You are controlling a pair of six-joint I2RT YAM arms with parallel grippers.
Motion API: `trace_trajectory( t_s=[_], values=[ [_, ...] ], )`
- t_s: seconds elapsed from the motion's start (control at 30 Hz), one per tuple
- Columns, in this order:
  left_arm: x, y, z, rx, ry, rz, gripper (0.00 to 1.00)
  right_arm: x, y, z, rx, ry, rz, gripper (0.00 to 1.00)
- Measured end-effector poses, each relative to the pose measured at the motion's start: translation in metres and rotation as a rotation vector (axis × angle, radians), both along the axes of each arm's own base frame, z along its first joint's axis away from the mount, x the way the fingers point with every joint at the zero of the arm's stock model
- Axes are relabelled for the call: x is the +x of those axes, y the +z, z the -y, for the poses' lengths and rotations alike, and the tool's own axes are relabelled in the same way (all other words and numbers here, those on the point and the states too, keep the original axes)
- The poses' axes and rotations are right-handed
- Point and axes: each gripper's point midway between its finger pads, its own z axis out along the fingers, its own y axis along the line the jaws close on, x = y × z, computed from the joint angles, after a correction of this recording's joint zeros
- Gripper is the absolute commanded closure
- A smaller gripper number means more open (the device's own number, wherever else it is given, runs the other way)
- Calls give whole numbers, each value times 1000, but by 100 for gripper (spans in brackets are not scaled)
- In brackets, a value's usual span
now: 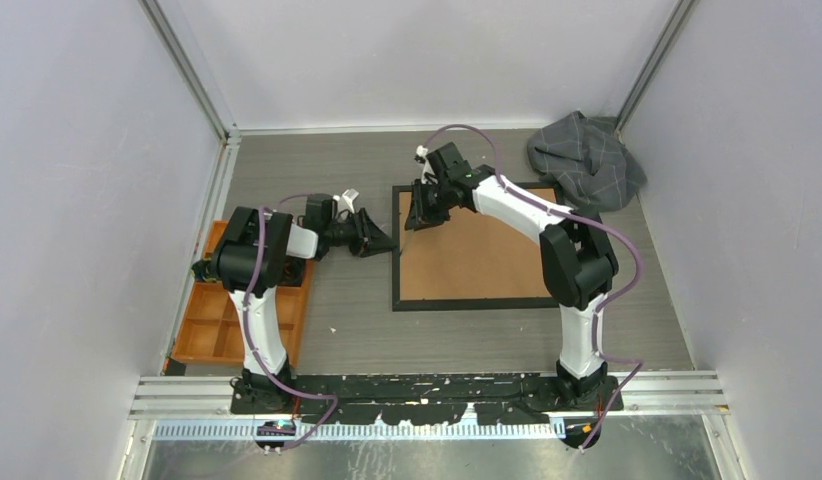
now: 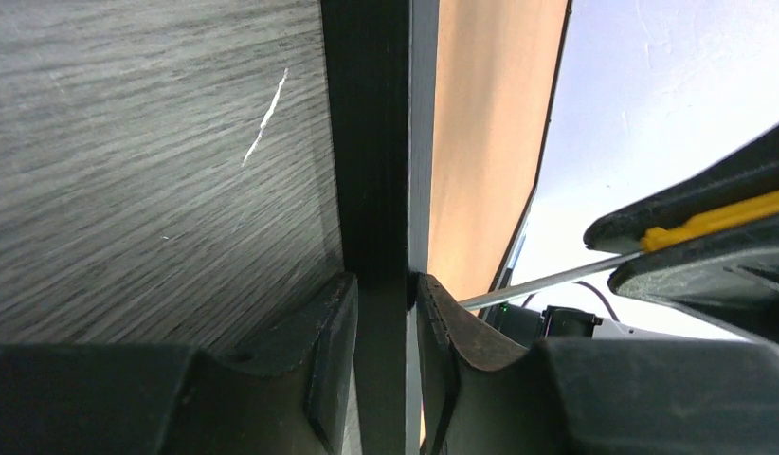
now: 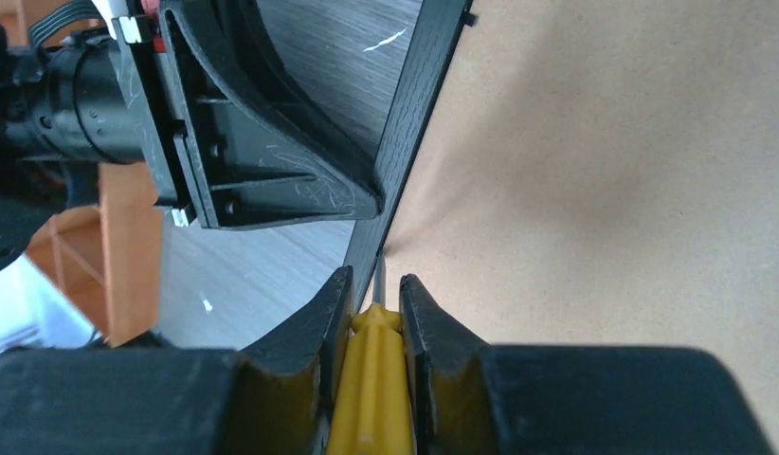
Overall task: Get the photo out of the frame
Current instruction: Release the photo frame item from the photo frame.
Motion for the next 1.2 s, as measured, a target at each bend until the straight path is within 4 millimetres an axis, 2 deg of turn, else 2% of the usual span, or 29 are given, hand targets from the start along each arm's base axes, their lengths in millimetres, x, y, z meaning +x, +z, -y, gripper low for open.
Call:
trace_trajectory(
  t_s=[0.23,0.57,0.97,1.2],
  values=[
    [0,0,0,6,4,-2,69,-7,8,-13,-132,-43,88,99],
    [0,-1,0,23,14,-6,68,-15,12,-13,-148,-161,-12,99],
    [0,-1,0,28,11,-10,68,-40,11,-33,-375,-72,54,99],
    [1,1,3,32,9,-2,66,-39,16,-30,-390,21,65,99]
  ],
)
